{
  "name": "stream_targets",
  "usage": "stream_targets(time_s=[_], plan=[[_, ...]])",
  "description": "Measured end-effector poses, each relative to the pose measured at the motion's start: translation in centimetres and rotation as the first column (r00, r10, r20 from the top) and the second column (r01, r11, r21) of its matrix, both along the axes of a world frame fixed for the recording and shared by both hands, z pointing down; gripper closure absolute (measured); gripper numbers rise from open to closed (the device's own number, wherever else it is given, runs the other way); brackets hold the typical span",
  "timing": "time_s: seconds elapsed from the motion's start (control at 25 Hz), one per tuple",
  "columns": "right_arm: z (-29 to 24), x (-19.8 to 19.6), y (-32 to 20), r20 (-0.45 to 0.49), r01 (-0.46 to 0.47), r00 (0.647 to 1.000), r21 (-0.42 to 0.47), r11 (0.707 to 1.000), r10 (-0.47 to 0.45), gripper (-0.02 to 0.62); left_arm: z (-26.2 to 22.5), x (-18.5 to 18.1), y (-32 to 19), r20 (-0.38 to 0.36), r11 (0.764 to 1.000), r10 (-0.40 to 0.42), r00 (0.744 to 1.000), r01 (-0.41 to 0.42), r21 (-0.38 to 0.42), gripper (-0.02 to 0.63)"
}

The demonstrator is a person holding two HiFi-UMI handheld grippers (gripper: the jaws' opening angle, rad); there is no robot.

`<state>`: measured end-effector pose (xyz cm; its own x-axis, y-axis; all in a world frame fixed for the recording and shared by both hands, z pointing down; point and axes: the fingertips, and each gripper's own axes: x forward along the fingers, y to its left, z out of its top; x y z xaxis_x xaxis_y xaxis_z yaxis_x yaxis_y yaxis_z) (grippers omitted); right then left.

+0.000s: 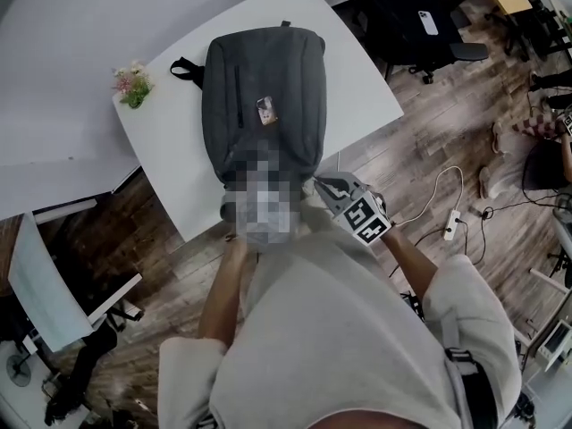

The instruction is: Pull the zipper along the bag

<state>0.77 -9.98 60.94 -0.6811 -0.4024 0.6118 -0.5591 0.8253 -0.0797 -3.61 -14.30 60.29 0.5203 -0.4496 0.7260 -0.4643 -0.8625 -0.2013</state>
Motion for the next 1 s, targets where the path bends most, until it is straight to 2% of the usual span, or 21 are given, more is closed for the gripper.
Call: stream_targets(time_s=[0.16,0.28,0.4,0.56,0.64,0.72,0.84,1.0], plan=[[-0.7,-1.6,0.6,0.054,0.006,0.999,-0.034,0.999,-0.004,0.561,-0.1,-0.3,0.0,-0.002,1.0,0.017,1.0,-0.017,-0.006,0.534],[-0.5,-3.0,1.4,0.089,-0.019,0.996,-0.078,0.997,0.026,0.558,0.3,-0.7,0.5,0.022,0.999,0.032,0.999,-0.032,-0.011,0.534],[-0.1,-4.0,2.0,0.036,-0.033,0.999,-0.034,0.999,0.034,0.558,0.7,-1.4,1.1,0.037,0.998,0.054,0.998,-0.053,-0.026,0.534],[0.6,-2.7,1.4,0.001,-0.153,0.988,-0.033,0.988,0.153,0.577,1.1,-1.4,2.5,0.017,0.992,0.119,0.993,-0.118,-0.053,0.532],[1.1,-2.3,1.5,-0.006,-0.22,0.975,-0.041,0.975,0.22,0.577,1.5,-1.2,3.1,0.034,0.986,0.159,0.987,-0.157,-0.051,0.532],[1.4,-2.2,1.5,-0.01,-0.278,0.96,-0.046,0.959,0.278,0.577,1.8,-1.1,3.4,0.057,0.978,0.204,0.977,-0.201,-0.052,0.532],[1.6,-2.1,1.6,-0.027,-0.315,0.949,-0.026,0.949,0.314,0.577,1.7,-1.0,3.9,0.083,0.955,0.294,0.952,-0.29,-0.057,0.522],[2.0,-2.1,1.9,-0.046,-0.344,0.938,-0.005,0.939,0.343,0.577,1.6,-0.3,4.2,0.04,0.927,0.369,0.929,-0.364,-0.09,0.444]])
